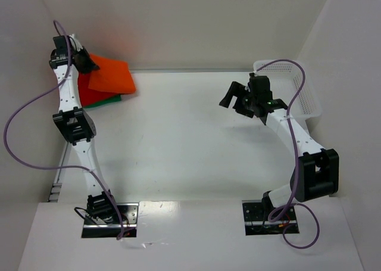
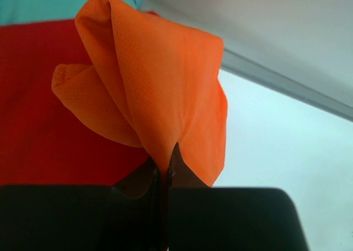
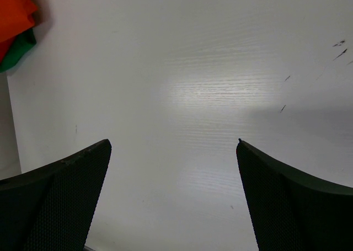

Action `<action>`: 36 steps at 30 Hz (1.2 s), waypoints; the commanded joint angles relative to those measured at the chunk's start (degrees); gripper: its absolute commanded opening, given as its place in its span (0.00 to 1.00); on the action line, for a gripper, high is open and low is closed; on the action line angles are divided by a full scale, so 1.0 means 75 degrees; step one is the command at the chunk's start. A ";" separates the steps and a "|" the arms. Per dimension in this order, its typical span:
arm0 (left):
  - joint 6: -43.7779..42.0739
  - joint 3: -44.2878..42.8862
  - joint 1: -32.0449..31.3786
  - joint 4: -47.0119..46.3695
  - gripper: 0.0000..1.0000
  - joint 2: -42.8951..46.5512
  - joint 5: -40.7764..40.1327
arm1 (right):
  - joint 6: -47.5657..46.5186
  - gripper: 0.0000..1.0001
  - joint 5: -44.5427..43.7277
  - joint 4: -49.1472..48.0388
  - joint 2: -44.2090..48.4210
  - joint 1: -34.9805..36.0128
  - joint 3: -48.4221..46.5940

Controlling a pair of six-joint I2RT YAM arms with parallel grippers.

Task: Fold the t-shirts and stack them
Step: Put the neatly folded tshirt into the corner of the board with the left arm

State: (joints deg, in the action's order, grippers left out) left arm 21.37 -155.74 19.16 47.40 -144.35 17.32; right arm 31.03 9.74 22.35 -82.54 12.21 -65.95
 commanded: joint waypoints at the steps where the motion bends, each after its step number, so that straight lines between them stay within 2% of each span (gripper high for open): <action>1: 0.0221 -0.0843 0.0175 -0.0202 0.00 0.0579 0.0491 | 0.0094 1.00 0.0131 -0.0038 0.0037 -0.0046 0.0063; 11: 0.0362 -0.1090 0.0820 -0.0120 0.00 0.0650 0.0421 | 0.0164 1.00 0.0202 -0.0109 0.0096 -0.0046 0.0204; 20: 0.0292 -0.1090 0.0961 0.0325 0.00 0.0416 -0.0456 | 0.0164 1.00 0.0202 -0.0109 0.0166 -0.0046 0.0274; 22: 0.0292 -0.1090 0.1031 0.0500 0.03 0.0415 -0.0691 | 0.0164 1.00 0.0202 -0.0109 0.0166 -0.0046 0.0274; 25: 0.0292 -0.1090 0.1032 0.0571 0.22 0.0333 -0.0984 | 0.0164 1.00 0.0202 -0.0109 0.0166 -0.0046 0.0355; 26: 0.0292 -0.1090 0.1032 0.0571 0.38 0.0333 -0.0985 | 0.0164 1.00 0.0202 -0.0109 0.0166 -0.0046 0.0356; 27: 0.0292 -0.1090 0.1032 0.0571 0.70 0.0333 -0.1078 | 0.0164 1.00 0.0202 -0.0109 0.0235 -0.0046 0.0356; 29: 0.0292 -0.1160 0.1032 0.0571 0.81 0.0333 -0.1195 | 0.0164 1.00 0.0272 -0.0109 0.0236 -0.0046 0.0356; 32: 0.0292 -0.1405 0.1032 0.0641 0.86 0.0333 -0.1267 | 0.0245 1.00 0.0272 -0.0273 0.0423 -0.0046 0.0356; 36: 0.0292 -0.1477 0.1032 0.0723 0.93 0.0532 -0.1489 | 0.0573 1.00 -0.0685 -0.0425 0.0915 -0.0046 0.0438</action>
State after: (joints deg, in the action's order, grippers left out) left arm 22.87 -164.18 26.55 52.73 -142.93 7.99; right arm 33.30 9.61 21.93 -80.42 12.21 -62.59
